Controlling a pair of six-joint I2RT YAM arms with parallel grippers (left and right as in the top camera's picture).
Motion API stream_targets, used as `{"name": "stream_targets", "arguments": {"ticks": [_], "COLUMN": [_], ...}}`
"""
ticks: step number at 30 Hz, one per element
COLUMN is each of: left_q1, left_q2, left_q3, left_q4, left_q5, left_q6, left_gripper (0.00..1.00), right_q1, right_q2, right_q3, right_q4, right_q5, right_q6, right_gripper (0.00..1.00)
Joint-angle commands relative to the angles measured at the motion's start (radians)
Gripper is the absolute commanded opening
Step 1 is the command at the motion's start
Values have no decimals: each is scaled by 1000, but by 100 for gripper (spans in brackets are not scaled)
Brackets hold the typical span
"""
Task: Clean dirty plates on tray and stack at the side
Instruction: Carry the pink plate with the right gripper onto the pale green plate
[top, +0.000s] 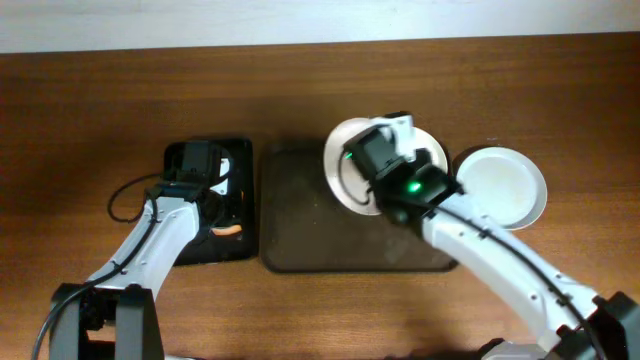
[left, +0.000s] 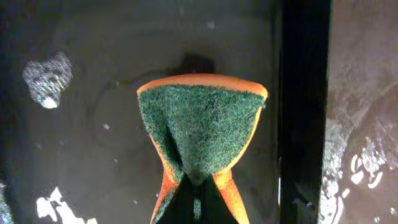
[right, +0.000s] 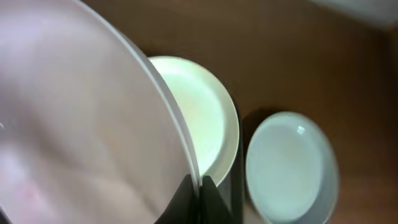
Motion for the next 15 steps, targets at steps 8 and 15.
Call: {"name": "stream_targets", "arguments": {"ticks": [8, 15], "left_q1": [2, 2], "left_q2": [10, 116], "left_q3": [-1, -1], "left_q4": [88, 144], "left_q5": [-40, -62], "left_q6": [34, 33], "left_gripper": [0, 36], "right_q1": [-937, -1092], "right_q2": [0, 163], "right_q3": [0, -16], "right_q4": [-55, -79], "right_q5": [-671, -683], "right_q6": [64, 58], "right_gripper": [4, 38]}}
